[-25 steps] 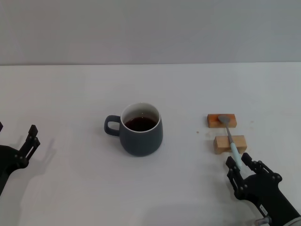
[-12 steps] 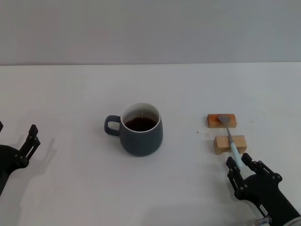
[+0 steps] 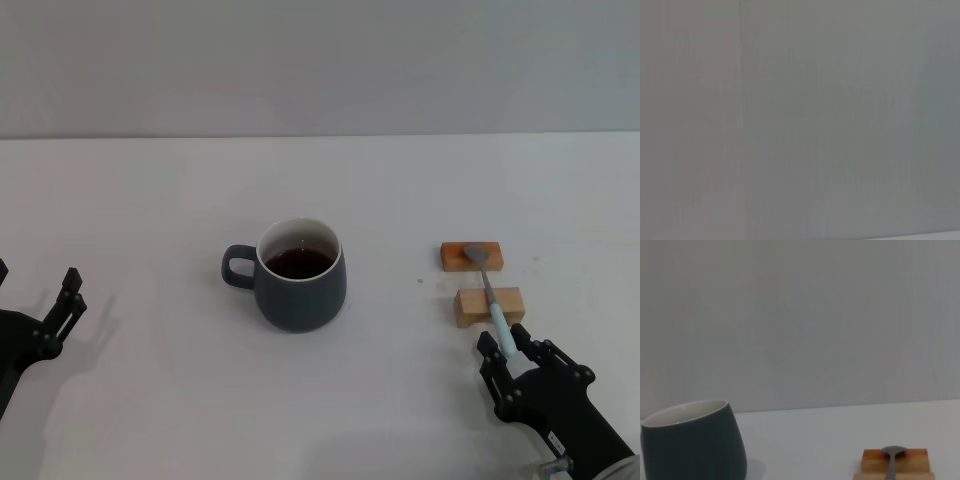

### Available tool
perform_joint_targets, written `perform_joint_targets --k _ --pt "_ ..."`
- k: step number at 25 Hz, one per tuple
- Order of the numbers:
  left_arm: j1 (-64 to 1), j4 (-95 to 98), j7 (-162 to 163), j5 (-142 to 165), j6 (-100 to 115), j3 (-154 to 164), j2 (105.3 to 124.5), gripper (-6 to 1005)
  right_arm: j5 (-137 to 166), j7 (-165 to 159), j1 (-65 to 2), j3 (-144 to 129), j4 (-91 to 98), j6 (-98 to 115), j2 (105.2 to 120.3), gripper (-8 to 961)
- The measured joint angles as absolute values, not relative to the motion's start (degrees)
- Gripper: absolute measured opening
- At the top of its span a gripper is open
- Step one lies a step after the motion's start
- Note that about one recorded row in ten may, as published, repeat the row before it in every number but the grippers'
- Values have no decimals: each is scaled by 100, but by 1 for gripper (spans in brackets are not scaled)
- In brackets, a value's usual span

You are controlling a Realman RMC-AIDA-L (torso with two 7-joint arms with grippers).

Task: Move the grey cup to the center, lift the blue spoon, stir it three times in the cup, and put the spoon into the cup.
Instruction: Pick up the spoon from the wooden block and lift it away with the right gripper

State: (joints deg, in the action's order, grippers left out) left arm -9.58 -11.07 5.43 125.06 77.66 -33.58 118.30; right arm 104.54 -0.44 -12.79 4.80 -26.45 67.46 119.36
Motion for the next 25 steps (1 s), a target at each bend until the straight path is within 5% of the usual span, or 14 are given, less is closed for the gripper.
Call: perform_joint_targets --k 25 --pt "-958 -1108 554 12506 7758 -3340 11829 865 10476 -44 -1265 475 -2681 6726 11926 316"
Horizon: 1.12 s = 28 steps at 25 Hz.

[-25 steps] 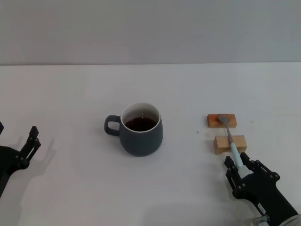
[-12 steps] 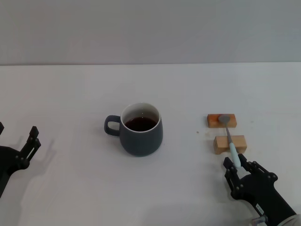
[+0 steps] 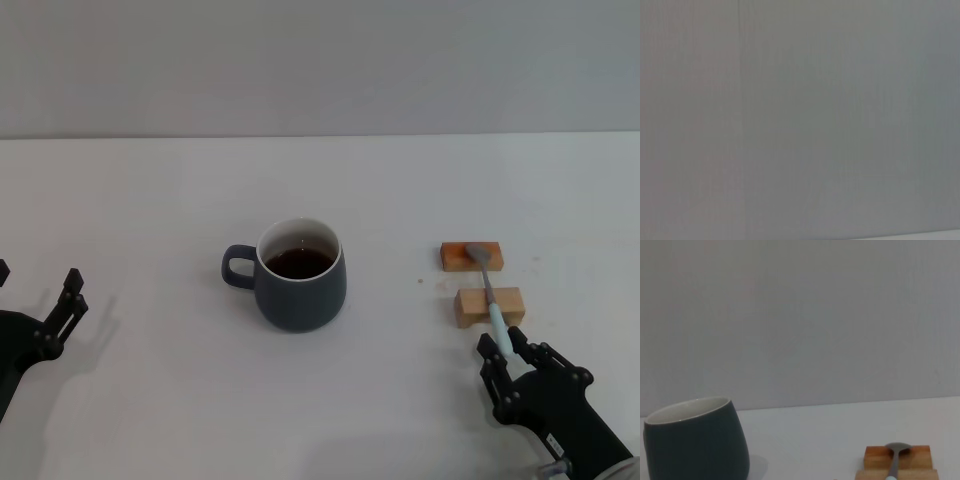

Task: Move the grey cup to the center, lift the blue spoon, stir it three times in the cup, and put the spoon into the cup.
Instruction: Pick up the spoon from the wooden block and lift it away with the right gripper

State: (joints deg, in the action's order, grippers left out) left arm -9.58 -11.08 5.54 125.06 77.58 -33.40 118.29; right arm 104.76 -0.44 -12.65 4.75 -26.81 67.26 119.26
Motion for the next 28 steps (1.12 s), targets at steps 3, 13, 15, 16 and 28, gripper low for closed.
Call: perform_joint_targets --k 3,13,15,16,28 --pt "-958 -1108 554 12506 7746 -3340 11830 865 10478 -44 -1254 471 -2681 6742 11926 311" --pt "-958 -1108 554 12506 7734 -3340 11830 865 10478 -44 -1281 466 -2672 6750 11926 296" --pt "-958 -1107 554 12506 7727 -3340 11830 865 10478 -44 -1284 466 -2674 6750 11926 293" --pt "-958 -1107 554 12506 7707 -3340 11830 865 10478 -44 -1288 466 -2678 6750 11926 291" --pt "-958 -1107 560 12507 7688 -3339 11829 865 10442 -44 -1252 504 -2693 6753 11934 273"
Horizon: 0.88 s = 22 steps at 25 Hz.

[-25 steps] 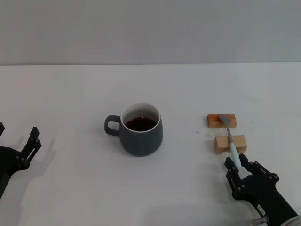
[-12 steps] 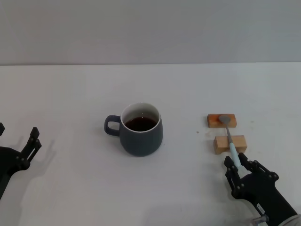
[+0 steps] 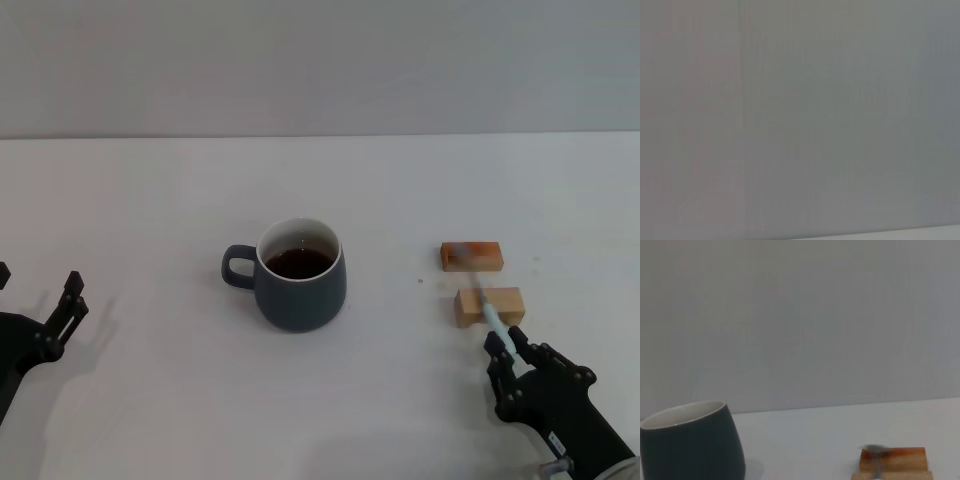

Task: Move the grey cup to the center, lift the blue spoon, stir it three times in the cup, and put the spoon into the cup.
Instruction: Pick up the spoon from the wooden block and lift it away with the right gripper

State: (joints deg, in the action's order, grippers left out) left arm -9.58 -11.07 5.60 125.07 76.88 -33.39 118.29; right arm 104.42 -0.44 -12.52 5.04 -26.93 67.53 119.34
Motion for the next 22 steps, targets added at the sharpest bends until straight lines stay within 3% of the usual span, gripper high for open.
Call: perform_joint_targets --k 15,19,20,21,22 --pt "-942 -1045 580 12506 7691 -3340 11821 865 10472 1 -1180 419 -2852 7080 11921 163" --pt "-924 -1047 580 12506 7715 -3339 11826 865 10478 279 -1099 378 -3227 7433 11816 163" --pt "-920 -1049 580 12506 7722 -3339 11827 865 10476 414 -1075 392 -3428 7469 11744 163" --pt "-918 -1048 580 12506 7727 -3340 11828 865 10460 589 -1075 424 -3902 7463 11514 163" --pt "-917 -1046 580 12506 7727 -3340 11829 865 10460 589 -1075 424 -3902 7463 11514 163"
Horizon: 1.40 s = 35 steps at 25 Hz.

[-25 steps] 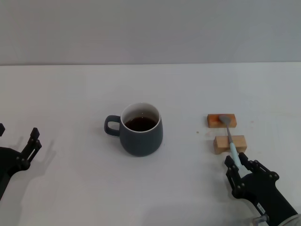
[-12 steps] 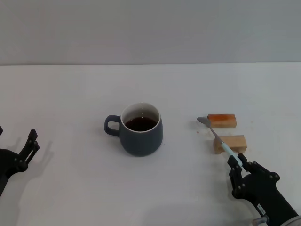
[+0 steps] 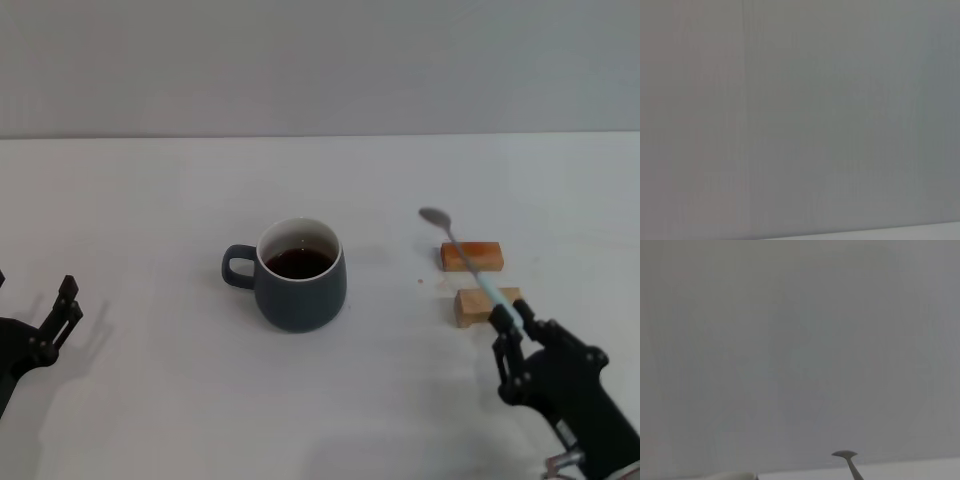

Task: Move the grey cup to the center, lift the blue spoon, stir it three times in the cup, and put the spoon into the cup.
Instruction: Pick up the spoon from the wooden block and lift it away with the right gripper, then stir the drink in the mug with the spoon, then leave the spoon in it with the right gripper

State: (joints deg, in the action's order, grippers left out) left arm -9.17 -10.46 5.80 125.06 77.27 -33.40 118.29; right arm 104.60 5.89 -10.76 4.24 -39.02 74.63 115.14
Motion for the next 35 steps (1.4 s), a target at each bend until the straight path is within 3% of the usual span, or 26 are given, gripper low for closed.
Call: perform_joint_targets --k 3,4,5,6,8,9,10,11,15,18,19,20,21,22,23,24,25,26,27,28,31,35 --pt "-921 -1046 580 12506 7728 -3340 11830 865 10422 1039 -1104 515 -4799 7381 11054 163" --pt "-932 -1045 580 12506 7726 -3340 11830 865 10414 1562 -1089 733 -5561 7137 10727 163" --pt "-932 -1045 580 12506 7726 -3340 11830 865 10414 1562 -1089 733 -5561 7137 10727 162" --pt "-937 -1045 580 12506 7718 -3339 11830 866 10412 1777 -1077 865 -5912 6951 10585 162" --pt "-938 -1045 580 12507 7714 -3339 11830 866 10344 2250 -1059 1223 -6691 6371 10265 162" --pt "-939 -1046 580 12507 7709 -3339 11830 866 10191 2713 -1053 1544 -7340 5755 10012 162" --pt "-939 -1046 580 12507 7709 -3339 11830 866 10191 2713 -1053 1544 -7340 5755 10012 162" --pt "-940 -1045 580 12506 7705 -3340 11830 866 9884 3286 -1039 1978 -8074 4937 9768 162" --pt "-942 -1046 580 12507 7698 -3345 11829 866 9416 4218 -914 2759 -8894 3614 9626 162" --pt "-949 -1046 581 12502 7692 -3355 11829 866 9283 4984 -546 3765 -9487 2095 9787 162" --pt "-949 -1045 582 12494 7691 -3359 11829 866 9335 5235 -194 4601 -9834 802 10053 162" --pt "-949 -1045 582 12494 7691 -3359 11829 866 9335 5235 -194 4601 -9834 802 10053 162" --pt "-948 -1046 583 12493 7690 -3361 11830 866 9634 5234 118 5424 -10097 -508 10442 162" --pt "-946 -1046 584 12490 7691 -3364 11829 865 9634 5234 118 5424 -10097 -508 10442 162" --pt "-944 -1046 584 12485 7690 -3368 11830 865 9835 5151 242 5816 -10208 -1075 10680 163" --pt "-942 -1045 585 12479 7690 -3373 11830 865 10521 4852 443 6594 -10467 -2309 11265 163" --pt "-942 -1045 585 12475 7690 -3377 11829 865 10521 4852 443 6594 -10467 -2309 11265 163" --pt "-942 -1045 585 12475 7690 -3377 11829 865 11463 4497 535 7060 -10760 -3268 11751 163" --pt "-943 -1046 585 12474 7690 -3379 11830 865 11463 4497 535 7060 -10760 -3268 11751 163" --pt "-943 -1046 585 12474 7690 -3379 11830 865 11849 4250 523 7158 -10911 -3581 11874 163" --pt "-954 -1066 588 12477 7690 -3377 11825 866 12468 3358 168 7236 -11191 -4076 11821 163" --pt "-954 -1063 588 12484 7703 -3372 11823 866 13157 2460 -425 7672 -11440 -5234 11860 163"
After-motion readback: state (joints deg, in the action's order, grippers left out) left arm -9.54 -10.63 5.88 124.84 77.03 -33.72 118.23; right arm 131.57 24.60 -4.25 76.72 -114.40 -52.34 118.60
